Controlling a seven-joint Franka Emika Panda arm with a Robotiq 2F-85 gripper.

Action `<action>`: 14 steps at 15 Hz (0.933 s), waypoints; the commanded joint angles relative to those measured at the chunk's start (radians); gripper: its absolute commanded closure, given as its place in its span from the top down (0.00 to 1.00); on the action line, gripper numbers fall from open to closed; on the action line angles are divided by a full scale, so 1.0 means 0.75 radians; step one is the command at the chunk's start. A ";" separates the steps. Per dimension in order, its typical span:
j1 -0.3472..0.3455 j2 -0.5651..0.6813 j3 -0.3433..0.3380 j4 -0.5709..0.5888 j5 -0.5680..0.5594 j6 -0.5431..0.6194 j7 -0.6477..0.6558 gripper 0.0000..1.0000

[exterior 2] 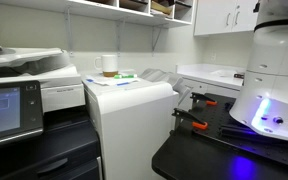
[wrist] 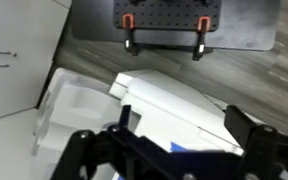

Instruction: Put the marker inside the mug cup

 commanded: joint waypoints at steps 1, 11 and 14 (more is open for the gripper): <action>-0.001 0.185 -0.035 0.054 -0.245 0.126 -0.155 1.00; 0.023 0.423 -0.125 0.128 -0.245 0.228 -0.339 1.00; 0.014 0.541 -0.199 0.161 -0.153 0.284 -0.573 1.00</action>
